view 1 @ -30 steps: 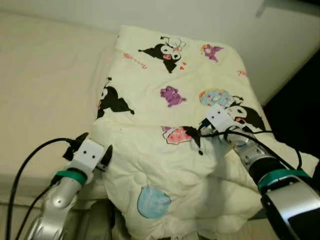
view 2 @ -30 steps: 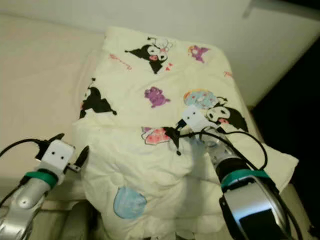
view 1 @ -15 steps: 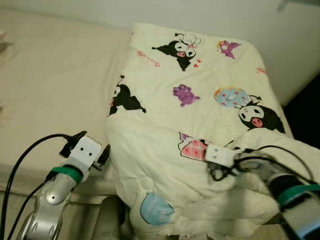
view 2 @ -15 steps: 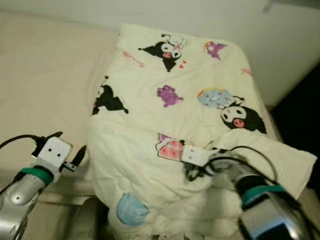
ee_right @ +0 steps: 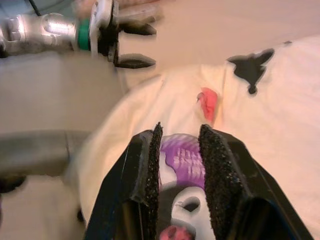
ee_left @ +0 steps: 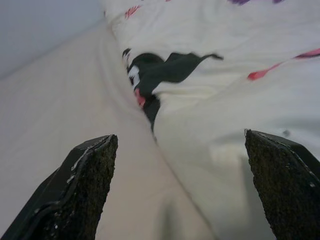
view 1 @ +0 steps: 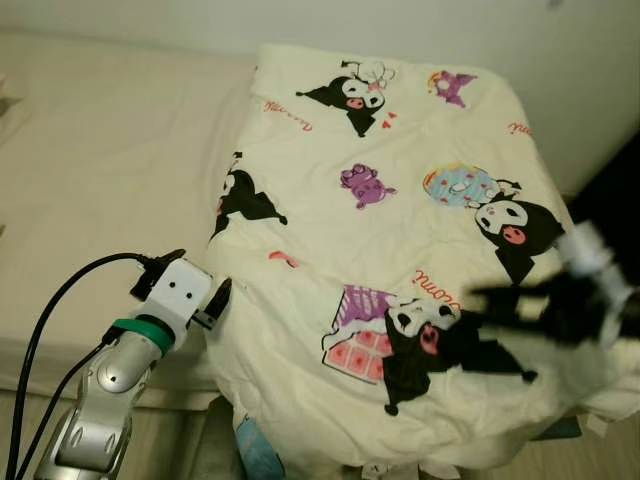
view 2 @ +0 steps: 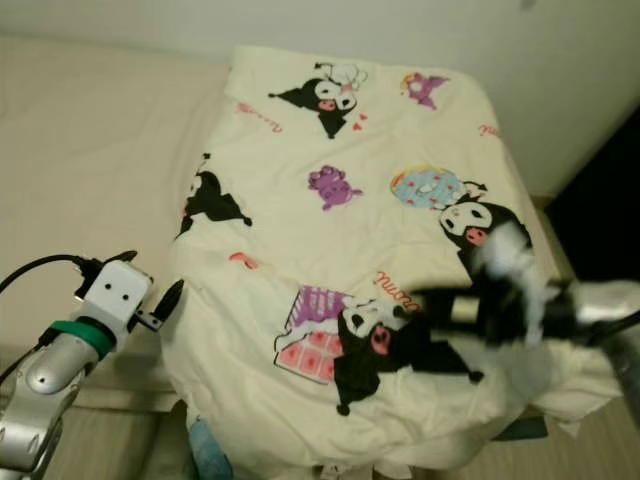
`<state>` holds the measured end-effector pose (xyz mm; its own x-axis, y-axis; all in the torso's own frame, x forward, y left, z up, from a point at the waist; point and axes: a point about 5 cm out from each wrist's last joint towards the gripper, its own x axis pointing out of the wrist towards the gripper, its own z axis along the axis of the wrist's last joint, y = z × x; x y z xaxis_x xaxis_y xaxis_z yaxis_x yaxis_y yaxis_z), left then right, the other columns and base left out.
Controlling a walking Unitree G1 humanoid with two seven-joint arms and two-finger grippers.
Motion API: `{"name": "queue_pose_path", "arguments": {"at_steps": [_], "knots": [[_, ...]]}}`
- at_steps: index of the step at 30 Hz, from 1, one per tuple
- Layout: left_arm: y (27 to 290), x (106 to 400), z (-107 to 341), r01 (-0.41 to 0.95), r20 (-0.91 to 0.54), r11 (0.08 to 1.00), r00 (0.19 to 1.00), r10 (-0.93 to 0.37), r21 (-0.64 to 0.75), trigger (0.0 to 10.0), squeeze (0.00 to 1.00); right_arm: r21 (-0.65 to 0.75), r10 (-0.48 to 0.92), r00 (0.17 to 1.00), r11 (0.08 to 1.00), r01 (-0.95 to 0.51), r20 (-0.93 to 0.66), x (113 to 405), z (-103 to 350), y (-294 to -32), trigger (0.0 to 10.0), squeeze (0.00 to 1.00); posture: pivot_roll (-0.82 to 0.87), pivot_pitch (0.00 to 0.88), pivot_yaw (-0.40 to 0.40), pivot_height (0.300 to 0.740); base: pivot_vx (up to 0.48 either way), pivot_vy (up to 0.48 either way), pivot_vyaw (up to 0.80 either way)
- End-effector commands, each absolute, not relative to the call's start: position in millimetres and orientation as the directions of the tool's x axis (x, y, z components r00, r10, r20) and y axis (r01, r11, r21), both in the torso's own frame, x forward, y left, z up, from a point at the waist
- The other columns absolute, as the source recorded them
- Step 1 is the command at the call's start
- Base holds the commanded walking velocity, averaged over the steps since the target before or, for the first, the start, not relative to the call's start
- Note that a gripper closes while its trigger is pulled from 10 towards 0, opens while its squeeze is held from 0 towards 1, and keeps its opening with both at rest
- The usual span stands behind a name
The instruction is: Clean up the room
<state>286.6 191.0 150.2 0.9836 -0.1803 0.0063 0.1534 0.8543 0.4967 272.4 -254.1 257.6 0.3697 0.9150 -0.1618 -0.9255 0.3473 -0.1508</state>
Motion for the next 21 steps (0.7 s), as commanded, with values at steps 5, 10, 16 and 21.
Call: {"name": "queue_pose_path", "arguments": {"at_steps": [5, 10, 16, 21], "knots": [[188, 286, 144, 0.173, -0.02, 0.854, 0.982, -0.188, 0.491, 10.0, 0.0, -0.164, 0.882, 0.463, 0.445, -0.88, -0.092, 291, 259, -262, 10.0, 0.0, 0.28, 0.135, -0.015, 0.575, 0.0, 0.0, 0.0], [189, 286, 139, 0.16, -0.027, 0.864, 0.986, -0.167, 0.477, 10.0, 0.0, -0.359, 0.562, 0.798, 0.715, -0.6, -0.216, 346, 209, -265, 10.0, 0.0, 0.26, 0.129, -0.02, 0.575, 0.0, 0.0, 0.0], [177, 282, 118, 0.2, -0.076, 0.868, 0.98, -0.185, 0.454, 10.0, 0.0, -0.453, 0.331, 0.845, 0.73, -0.512, -0.421, 345, 111, -227, 10.0, 0.0, 0.22, 0.105, -0.035, 0.575, 0.0, 0.0, 0.0], [168, 277, 104, 0.24, -0.109, 0.862, 0.971, -0.214, 0.446, 10.0, 0.0, -0.337, 0.364, 0.779, 0.748, -0.571, -0.511, 319, 69, -203, 10.0, 0.0, 0.2, 0.084, -0.056, 0.575, 0.0, 0.0, 0.0]]}}
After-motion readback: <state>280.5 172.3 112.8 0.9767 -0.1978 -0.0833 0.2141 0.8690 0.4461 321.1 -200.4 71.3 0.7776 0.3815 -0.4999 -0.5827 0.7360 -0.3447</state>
